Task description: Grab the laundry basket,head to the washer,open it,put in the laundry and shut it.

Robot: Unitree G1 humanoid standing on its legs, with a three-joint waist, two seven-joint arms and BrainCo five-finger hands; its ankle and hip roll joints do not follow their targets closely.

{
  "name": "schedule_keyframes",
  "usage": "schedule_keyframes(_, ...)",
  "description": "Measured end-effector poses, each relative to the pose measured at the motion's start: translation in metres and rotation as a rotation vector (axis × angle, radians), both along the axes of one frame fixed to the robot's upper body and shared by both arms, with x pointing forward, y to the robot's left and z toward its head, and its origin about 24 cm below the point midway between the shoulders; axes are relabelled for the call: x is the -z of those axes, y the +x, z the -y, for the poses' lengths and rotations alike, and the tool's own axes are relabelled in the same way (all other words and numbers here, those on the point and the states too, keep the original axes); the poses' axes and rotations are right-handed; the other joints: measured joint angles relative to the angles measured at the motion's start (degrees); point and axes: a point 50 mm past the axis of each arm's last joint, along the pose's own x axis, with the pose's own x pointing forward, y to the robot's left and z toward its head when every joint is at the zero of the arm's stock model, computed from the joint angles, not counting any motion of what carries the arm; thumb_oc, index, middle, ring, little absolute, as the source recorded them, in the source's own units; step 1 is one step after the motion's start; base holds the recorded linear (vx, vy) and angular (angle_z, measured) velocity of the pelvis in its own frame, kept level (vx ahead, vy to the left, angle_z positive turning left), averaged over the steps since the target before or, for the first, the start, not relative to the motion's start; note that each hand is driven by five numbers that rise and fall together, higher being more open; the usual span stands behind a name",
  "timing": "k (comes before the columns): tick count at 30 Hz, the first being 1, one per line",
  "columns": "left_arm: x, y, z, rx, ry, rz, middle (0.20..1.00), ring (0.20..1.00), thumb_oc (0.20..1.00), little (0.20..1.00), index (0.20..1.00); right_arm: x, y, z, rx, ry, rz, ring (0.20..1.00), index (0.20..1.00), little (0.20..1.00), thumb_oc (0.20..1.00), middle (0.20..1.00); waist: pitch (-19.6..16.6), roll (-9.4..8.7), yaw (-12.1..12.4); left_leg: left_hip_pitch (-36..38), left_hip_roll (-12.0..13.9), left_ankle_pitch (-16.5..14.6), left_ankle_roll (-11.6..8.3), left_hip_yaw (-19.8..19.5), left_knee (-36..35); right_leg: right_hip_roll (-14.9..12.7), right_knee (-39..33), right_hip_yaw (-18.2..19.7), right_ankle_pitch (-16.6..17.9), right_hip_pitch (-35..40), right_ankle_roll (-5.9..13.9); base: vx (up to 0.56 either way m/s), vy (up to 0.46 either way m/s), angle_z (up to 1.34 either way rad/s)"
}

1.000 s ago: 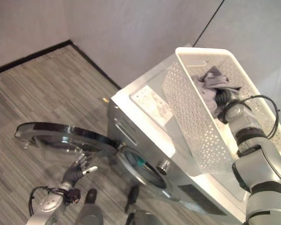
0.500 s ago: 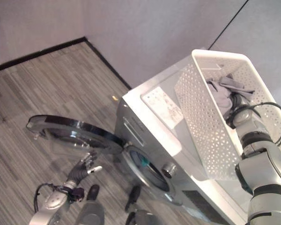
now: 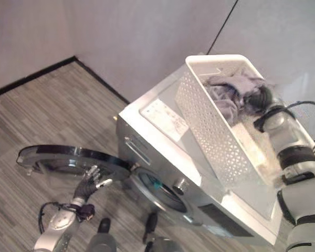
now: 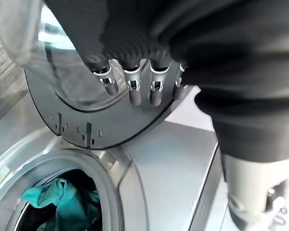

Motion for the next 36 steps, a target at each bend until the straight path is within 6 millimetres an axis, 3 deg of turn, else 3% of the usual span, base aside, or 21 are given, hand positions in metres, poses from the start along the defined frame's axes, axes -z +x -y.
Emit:
schedule_keyframes(4,0.001,-0.002,-0.001,-0.002,0.004,-0.009,1.000,1.000,1.000,1.000,1.000,-0.040,-0.007,0.011,0.068,-0.021,0.176,0.200,0.200,0.200,0.200,0.200,-1.32,0.26,-0.54,1.71,0.02,-0.06,0.12,1.13,-0.45,0.02,0.00,0.60,0.00,1.10,0.01,0.02,0.035,-0.11)
schedule_keyframes(10,0.001,-0.001,0.000,0.003,0.004,-0.012,1.000,1.000,1.000,1.000,1.000,-0.082,-0.009,0.017,0.169,-0.017,0.336,0.200,0.200,0.200,0.200,0.200,-4.16,0.41,-1.25,2.15,-0.07,-0.15,0.25,1.20,-0.52,-0.20,-0.01,0.70,-0.19,1.45,0.29,0.02,0.039,-0.02)
schedule_keyframes(17,0.003,0.001,0.004,0.021,0.003,-0.015,1.000,1.000,1.000,1.000,1.000,-0.137,-0.033,0.042,0.325,-0.065,0.501,0.200,0.200,0.200,0.200,0.200,-5.74,0.45,-0.49,3.14,-0.10,-0.12,0.23,0.83,-0.98,-0.30,-0.02,0.34,-0.35,2.62,0.44,0.01,0.050,0.04)
schedule_keyframes(26,0.001,0.007,0.015,0.076,0.037,-0.004,1.000,1.000,1.000,1.000,1.000,-0.156,-0.049,0.047,0.366,-0.105,0.624,0.200,0.200,0.200,0.200,0.200,-7.06,0.89,-1.28,4.03,-0.89,-0.28,0.70,1.02,-0.79,-1.05,-0.11,0.49,-0.98,3.40,1.19,-0.01,0.074,0.00)
schedule_keyframes(28,-0.004,0.014,0.017,0.086,0.070,0.023,1.000,1.000,1.000,1.000,1.000,-0.170,-0.067,0.057,0.408,-0.141,0.685,0.200,0.200,0.200,0.200,0.200,-7.10,1.02,-1.57,4.06,-1.27,-0.34,0.87,1.09,-0.81,-1.20,-0.01,0.70,-0.32,3.35,1.08,-0.04,0.186,-0.02)
schedule_keyframes(30,-0.007,0.023,0.022,0.085,0.082,0.045,1.000,1.000,1.000,1.000,1.000,-0.205,-0.107,0.065,0.455,-0.231,0.848,0.200,0.200,0.200,0.200,0.200,-7.32,1.83,-3.44,4.21,-2.40,-0.73,2.10,1.29,-0.81,-1.99,0.02,1.37,0.22,3.25,1.88,-0.08,0.244,-0.09)
schedule_keyframes(31,-0.005,0.024,0.021,0.079,0.090,0.040,1.000,1.000,1.000,1.000,1.000,-0.212,-0.114,0.064,0.458,-0.243,0.888,0.200,0.200,0.200,0.200,0.200,-7.36,2.13,-4.07,4.46,-2.59,-0.64,2.52,1.68,-1.20,-2.33,0.02,1.79,0.30,3.27,2.07,-0.09,0.193,-0.24)
schedule_keyframes(33,-0.003,0.023,0.020,0.074,0.114,0.034,1.000,1.000,1.000,1.000,1.000,-0.218,-0.123,0.059,0.444,-0.241,0.962,0.200,0.200,0.200,0.200,0.200,-7.54,2.73,-6.42,5.75,-3.79,-0.69,3.24,3.26,-1.46,-2.89,0.06,3.50,1.56,3.22,3.49,-0.07,0.141,-0.40)
schedule_keyframes(35,0.000,0.020,0.017,0.040,0.115,0.021,1.000,1.000,1.000,1.000,1.000,-0.219,-0.125,0.042,0.372,-0.283,1.031,0.200,0.200,0.200,0.200,0.200,-7.18,4.74,-7.92,6.73,-3.93,-1.11,4.63,6.07,-1.76,-2.85,0.03,5.16,5.41,2.30,6.68,-0.14,0.165,-0.74)
schedule_keyframes(36,0.001,0.021,0.013,0.017,0.116,0.018,1.000,1.000,1.000,1.000,1.000,-0.215,-0.125,0.037,0.348,-0.283,1.046,0.200,0.200,0.200,0.200,0.200,-6.69,5.49,-8.67,6.74,-4.54,-1.72,5.66,8.06,-0.64,-2.83,0.13,5.75,8.06,1.45,7.27,-0.23,0.232,-1.41)
